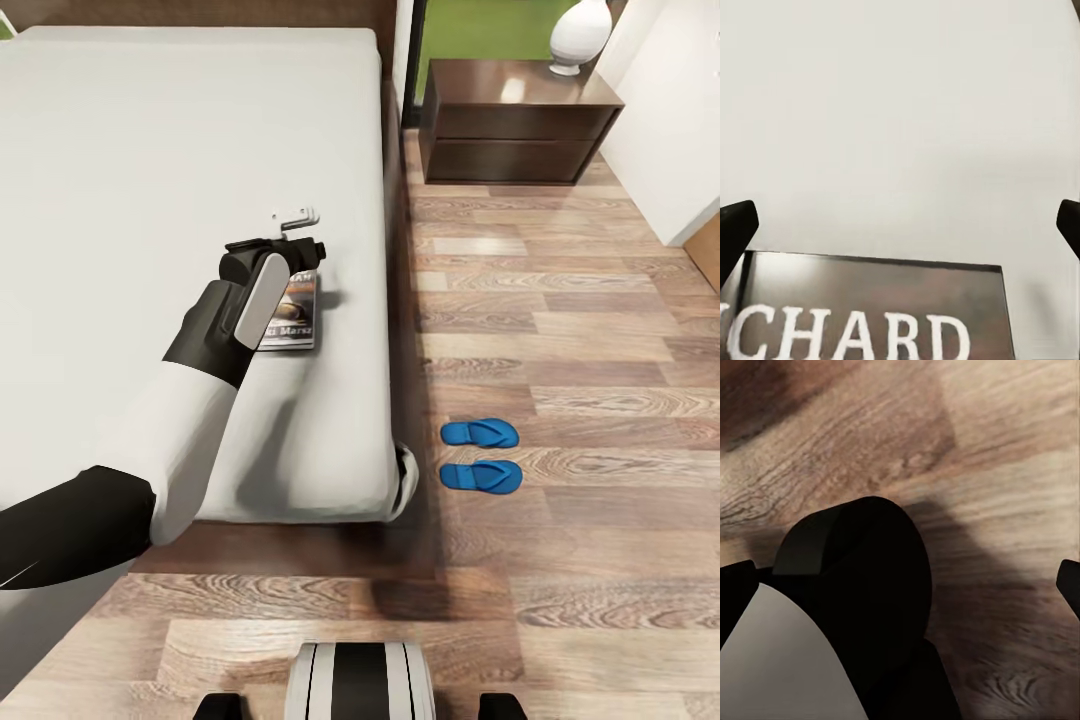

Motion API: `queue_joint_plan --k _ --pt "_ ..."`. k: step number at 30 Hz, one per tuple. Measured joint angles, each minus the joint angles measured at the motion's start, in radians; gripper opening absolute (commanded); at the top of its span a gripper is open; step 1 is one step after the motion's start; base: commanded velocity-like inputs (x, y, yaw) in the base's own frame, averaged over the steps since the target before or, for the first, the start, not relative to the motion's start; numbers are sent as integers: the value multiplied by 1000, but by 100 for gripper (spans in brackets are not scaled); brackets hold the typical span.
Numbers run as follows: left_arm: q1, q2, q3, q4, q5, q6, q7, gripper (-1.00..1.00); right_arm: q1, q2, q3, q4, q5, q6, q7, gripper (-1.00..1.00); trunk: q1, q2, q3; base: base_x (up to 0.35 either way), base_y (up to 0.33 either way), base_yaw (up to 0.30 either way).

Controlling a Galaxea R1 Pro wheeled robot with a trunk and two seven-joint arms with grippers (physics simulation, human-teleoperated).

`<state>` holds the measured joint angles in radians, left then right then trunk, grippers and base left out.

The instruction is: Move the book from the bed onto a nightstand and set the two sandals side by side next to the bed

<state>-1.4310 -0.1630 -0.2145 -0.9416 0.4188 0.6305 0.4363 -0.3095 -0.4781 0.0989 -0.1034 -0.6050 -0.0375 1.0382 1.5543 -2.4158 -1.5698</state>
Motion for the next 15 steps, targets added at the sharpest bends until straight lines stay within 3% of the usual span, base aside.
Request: queue_joint_plan --k 6,15 --pt "0 0 0 2 -3 1 1 100 0 0 0 0 0 0 0 100 0 0 0 -262 0 0" --pt "0 0 0 1 -2 1 0 100 0 0 0 0 0 0 0 100 0 0 0 -44 0 0"
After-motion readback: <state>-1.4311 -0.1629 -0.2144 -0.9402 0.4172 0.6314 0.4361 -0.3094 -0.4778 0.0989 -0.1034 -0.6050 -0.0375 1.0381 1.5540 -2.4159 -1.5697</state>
